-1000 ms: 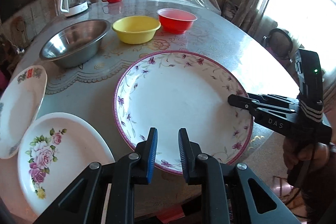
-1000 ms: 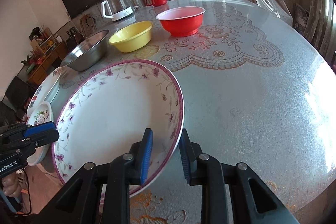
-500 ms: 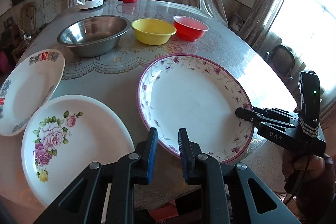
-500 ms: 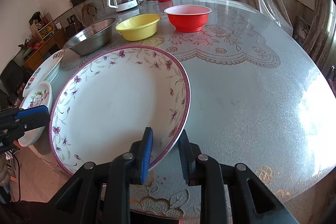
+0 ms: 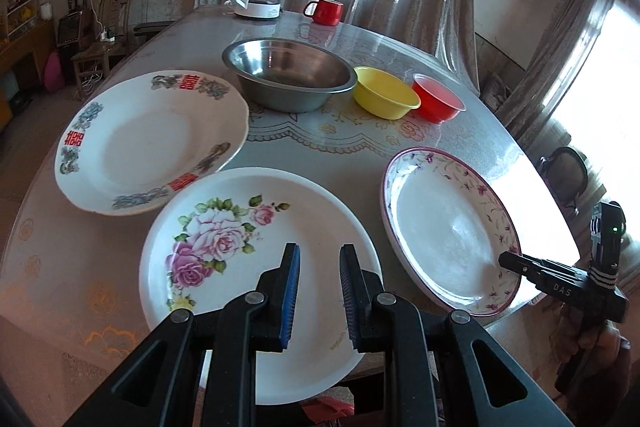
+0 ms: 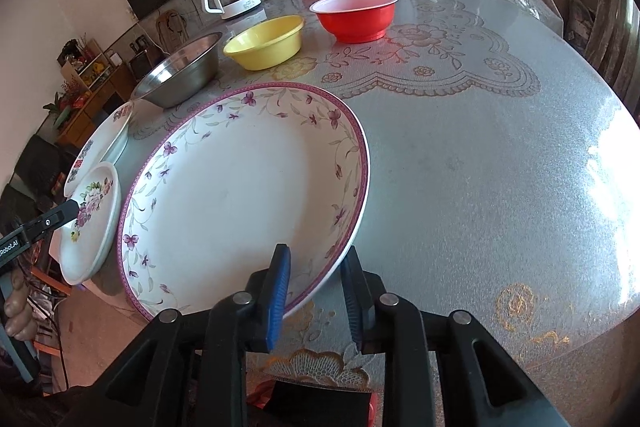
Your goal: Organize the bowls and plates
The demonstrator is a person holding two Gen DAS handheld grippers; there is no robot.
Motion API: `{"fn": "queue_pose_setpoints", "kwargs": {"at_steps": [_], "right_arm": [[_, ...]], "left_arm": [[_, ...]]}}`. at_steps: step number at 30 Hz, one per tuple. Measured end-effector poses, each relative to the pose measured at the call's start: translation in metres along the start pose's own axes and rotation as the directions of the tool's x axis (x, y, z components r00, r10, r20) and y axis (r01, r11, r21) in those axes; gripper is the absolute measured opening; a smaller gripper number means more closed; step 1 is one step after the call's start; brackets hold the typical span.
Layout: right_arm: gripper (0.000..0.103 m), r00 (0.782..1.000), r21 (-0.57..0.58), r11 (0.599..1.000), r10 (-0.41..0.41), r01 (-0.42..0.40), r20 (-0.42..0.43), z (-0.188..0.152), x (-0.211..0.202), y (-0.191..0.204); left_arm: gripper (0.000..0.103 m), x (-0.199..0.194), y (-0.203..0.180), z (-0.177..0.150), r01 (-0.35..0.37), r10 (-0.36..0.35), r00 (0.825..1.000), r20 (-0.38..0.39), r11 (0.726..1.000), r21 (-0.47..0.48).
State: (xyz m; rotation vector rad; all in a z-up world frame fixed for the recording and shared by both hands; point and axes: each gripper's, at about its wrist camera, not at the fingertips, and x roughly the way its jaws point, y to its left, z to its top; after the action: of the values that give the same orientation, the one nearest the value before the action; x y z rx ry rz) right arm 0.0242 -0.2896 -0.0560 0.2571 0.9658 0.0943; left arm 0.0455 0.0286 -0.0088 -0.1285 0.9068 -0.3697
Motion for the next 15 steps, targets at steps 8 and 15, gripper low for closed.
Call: {"fn": "queue_pose_setpoints", "kwargs": {"at_steps": [8, 15], "right_arm": [[0.028, 0.999, -0.012, 0.999, -0.034, 0.034, -0.004, 0.001, 0.000, 0.004], [0.029, 0.991, -0.009, 0.992, -0.124, 0.125, 0.054, 0.011, -0.014, 0.000]], "left_arm": [[0.021, -0.006, 0.033, -0.005, -0.049, 0.051, 0.999, 0.013, 0.994, -0.099], [0.021, -0.014, 0.055, -0.005, -0.075, 0.082, 0.996, 0.039, 0.985, -0.153]]}}
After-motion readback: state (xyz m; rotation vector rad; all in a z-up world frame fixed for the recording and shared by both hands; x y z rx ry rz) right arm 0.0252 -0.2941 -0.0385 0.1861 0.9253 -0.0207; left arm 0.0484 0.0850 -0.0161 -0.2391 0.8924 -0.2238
